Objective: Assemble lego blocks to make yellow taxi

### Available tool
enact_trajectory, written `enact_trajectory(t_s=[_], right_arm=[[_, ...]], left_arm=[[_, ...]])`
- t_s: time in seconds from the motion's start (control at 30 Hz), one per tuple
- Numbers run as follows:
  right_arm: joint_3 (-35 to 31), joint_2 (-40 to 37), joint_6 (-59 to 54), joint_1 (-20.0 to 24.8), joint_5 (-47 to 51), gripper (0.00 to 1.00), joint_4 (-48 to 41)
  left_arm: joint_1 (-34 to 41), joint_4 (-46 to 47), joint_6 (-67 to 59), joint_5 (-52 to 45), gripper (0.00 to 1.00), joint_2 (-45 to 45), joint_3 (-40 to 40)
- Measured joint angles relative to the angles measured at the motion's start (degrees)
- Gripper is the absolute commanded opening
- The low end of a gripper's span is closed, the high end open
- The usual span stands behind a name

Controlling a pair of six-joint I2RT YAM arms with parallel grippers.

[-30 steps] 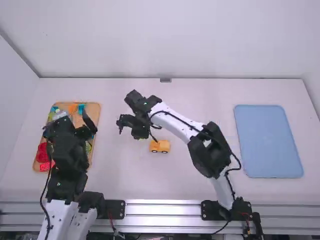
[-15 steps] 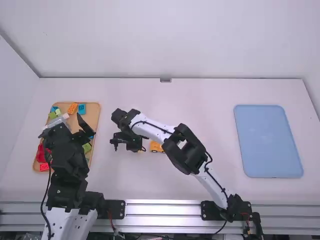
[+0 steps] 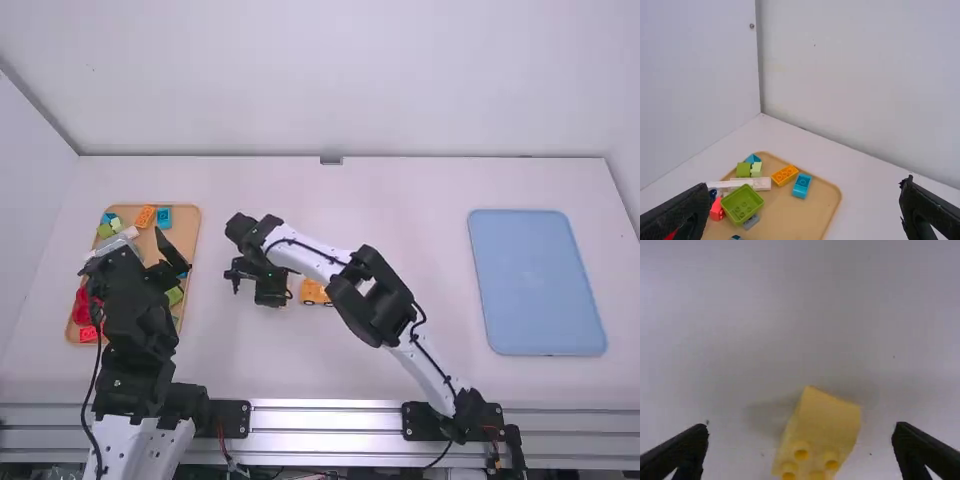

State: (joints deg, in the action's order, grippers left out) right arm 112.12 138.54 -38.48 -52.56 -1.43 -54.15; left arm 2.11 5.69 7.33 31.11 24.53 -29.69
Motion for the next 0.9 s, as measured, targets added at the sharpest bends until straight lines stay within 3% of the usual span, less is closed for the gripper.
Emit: enact_trajectory(t_s=[0.23, 0.47, 0.57, 0.77, 0.8, 0.83, 0.9], right_arm=[[6.36, -0.79, 1.51, 3.30, 0.44, 0.99, -3.69], [3.98, -14.19, 2.05, 10.82, -6.75, 0.98, 3.10], [-3.72, -24.52, 3.85, 13.35, -7.13, 0.98, 10.80], [-31.47, -44.81, 11.80, 16.63, -1.44, 0.99, 33.77], [-31.47, -44.81, 11.80, 16.63, -1.44, 0.99, 33.77], [-38.88, -47.91, 13.31, 17.66, -0.81, 0.99, 39.30], [-47.65, -51.12, 15.19, 19.34, -0.81, 0.99, 45.81]], left_arm=[[-0.50, -0.66, -8.15, -13.33, 0.99, 0.22, 0.00], [-3.67, -1.55, -13.60, -22.69, 0.99, 8.83, -1.99], [-5.73, -0.81, -17.53, -30.10, 0.99, 16.31, -5.31], [-10.43, 6.03, -34.91, -54.84, 0.99, 40.15, -17.00], [-10.43, 6.03, -34.91, -54.84, 0.99, 40.15, -17.00], [-10.78, 10.19, -41.86, -60.70, 0.99, 44.76, -19.23], [-10.88, 18.67, -55.74, -69.51, 0.99, 52.96, -22.71]])
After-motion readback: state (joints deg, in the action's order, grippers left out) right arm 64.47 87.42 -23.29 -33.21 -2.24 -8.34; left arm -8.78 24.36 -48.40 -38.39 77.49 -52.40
